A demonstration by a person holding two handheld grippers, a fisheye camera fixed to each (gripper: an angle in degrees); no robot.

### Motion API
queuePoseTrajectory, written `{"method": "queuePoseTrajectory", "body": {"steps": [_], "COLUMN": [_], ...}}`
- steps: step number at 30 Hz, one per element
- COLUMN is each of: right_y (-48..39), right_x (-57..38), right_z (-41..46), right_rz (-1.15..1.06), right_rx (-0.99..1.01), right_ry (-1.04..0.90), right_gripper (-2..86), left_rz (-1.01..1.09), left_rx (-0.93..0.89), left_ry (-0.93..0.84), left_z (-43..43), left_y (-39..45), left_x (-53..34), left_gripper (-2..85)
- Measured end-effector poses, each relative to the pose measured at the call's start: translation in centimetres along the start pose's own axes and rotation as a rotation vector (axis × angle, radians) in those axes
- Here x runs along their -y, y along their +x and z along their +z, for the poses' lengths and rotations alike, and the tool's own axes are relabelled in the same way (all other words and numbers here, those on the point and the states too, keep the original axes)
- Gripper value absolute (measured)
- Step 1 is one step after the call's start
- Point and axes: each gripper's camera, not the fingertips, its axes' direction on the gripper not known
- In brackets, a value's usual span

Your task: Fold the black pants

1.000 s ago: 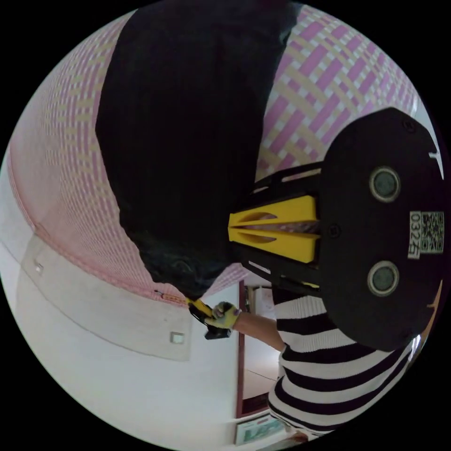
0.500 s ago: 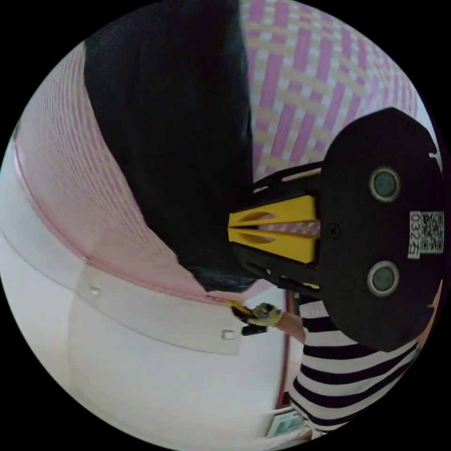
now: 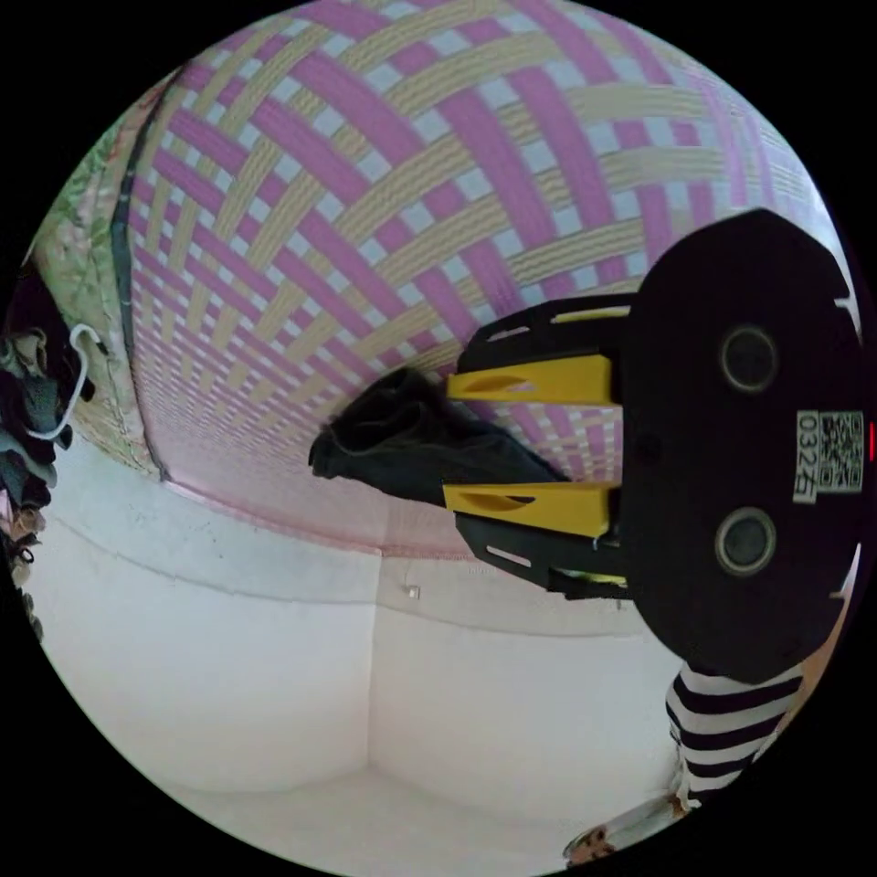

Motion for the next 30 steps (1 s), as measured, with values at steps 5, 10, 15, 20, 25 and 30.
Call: {"method": "queuePoseTrajectory", "body": {"steps": [5, 10, 15, 20, 25, 30], "right_y": [0.0, -0.5, -3.2, -2.9, -1.4, -6.2], "right_x": [1.1, 0.5, -1.4, -4.1, -5.9, -8.0], "right_z": [0.7, 0.7, -1.6, -6.8, -7.9, -5.6], "right_rz": [-0.023, -0.104, -0.194, -0.182, -0.139, -0.253], "right_rx": [0.068, 0.022, 0.035, -0.035, -0.226, -0.346], "right_ry": [-0.053, -0.115, -0.087, -0.029, -0.056, -0.032], "right_gripper": [7.7, 4.0, 3.3, 3.1, 3.4, 3.6], "left_rz": [-0.027, -0.151, -0.111, -0.013, 0.103, 0.032], "left_rx": [0.023, 0.123, 0.259, 0.100, 0.164, 0.074], "left_ry": [-0.044, -0.075, -0.109, -0.192, -0.330, -0.300], "left_z": [3.8, 5.5, 6.1, 9.0, 11.9, 8.4], "left_y": [-2.0, -4.7, -3.7, -2.4, -3.8, -6.8], "left_x": [3.0, 3.1, 3.9, 4.9, 5.1, 5.6], "left_gripper": [-0.9, -0.9, -0.9, -0.9, -0.9, -0.9]}}
